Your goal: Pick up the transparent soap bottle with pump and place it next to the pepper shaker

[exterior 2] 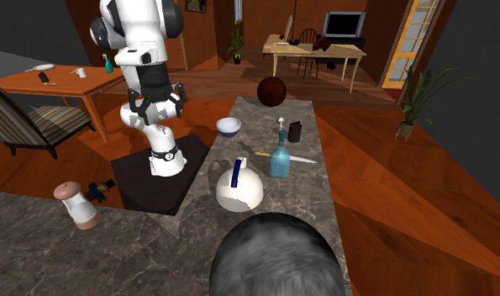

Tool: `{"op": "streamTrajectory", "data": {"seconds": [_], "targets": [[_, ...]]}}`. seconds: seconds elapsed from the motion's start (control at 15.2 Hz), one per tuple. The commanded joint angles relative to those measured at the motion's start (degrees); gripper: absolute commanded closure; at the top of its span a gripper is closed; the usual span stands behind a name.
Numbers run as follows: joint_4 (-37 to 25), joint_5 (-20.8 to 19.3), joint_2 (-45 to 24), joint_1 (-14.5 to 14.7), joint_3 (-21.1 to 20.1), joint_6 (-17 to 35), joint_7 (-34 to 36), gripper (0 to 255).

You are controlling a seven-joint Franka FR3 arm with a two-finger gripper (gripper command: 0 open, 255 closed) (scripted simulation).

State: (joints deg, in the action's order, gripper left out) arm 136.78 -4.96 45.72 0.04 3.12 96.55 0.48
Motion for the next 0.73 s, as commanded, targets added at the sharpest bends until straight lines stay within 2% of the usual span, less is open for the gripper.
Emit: {"op": "streamTrajectory", "data": {"seconds": [0.0, 0.66], "targets": [[0.0, 0.0, 0.0, 0.0, 0.0, 0.0, 0.0, 0], [0.2, 7.93, -7.56, 4.29, -11.29, 4.95, 13.98, 0]]}}
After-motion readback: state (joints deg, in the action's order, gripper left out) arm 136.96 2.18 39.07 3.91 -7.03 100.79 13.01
